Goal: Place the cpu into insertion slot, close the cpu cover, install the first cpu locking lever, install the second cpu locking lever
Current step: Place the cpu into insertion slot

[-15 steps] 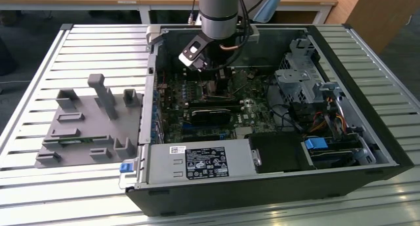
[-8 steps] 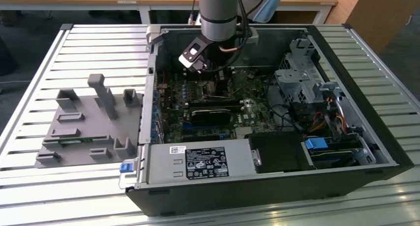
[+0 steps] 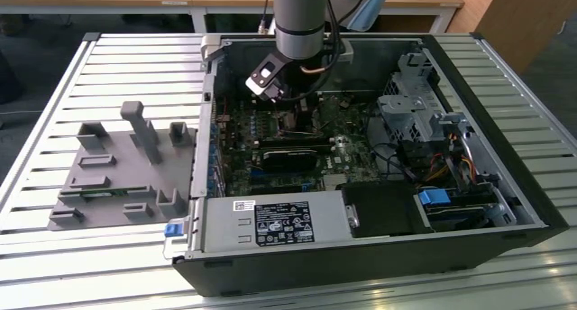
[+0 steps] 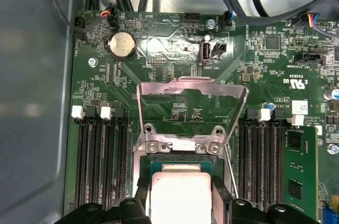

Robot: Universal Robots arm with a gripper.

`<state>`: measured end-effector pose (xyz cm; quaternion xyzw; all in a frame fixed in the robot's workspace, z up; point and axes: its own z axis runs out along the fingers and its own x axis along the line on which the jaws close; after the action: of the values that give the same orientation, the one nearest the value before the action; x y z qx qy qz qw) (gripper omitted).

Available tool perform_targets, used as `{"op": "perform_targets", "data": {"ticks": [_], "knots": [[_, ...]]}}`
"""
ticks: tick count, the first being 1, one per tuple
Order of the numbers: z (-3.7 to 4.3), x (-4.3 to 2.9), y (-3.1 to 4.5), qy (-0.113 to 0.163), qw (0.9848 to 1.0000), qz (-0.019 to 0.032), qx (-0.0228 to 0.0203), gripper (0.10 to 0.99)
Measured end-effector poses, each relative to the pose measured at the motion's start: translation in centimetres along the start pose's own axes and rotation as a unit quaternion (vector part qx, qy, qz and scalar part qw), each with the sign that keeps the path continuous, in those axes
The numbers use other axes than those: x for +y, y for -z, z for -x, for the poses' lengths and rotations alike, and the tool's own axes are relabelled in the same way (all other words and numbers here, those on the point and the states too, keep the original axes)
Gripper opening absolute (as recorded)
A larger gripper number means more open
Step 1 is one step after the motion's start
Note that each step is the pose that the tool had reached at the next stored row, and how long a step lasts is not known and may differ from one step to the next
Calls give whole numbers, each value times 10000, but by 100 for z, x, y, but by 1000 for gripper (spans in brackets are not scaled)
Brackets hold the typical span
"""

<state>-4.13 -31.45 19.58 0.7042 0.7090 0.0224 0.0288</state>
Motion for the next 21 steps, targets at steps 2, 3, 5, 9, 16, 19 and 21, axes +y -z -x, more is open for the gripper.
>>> {"op": "perform_targets", "data": {"ticks": [2,3,5,9,16,19,21], "knots": [[-3,-1,-12,0,10000,0,0,541],[-4,-1,-17,-1,10000,-1,-1,541],[-6,-2,-24,-2,10000,-1,-1,541],[-6,-3,-30,-2,10000,-1,-2,541],[-5,-2,-9,-3,10000,0,0,541],[7,-2,-9,-7,10000,0,-1,541],[13,-2,-11,-19,10000,0,-1,541]]}}
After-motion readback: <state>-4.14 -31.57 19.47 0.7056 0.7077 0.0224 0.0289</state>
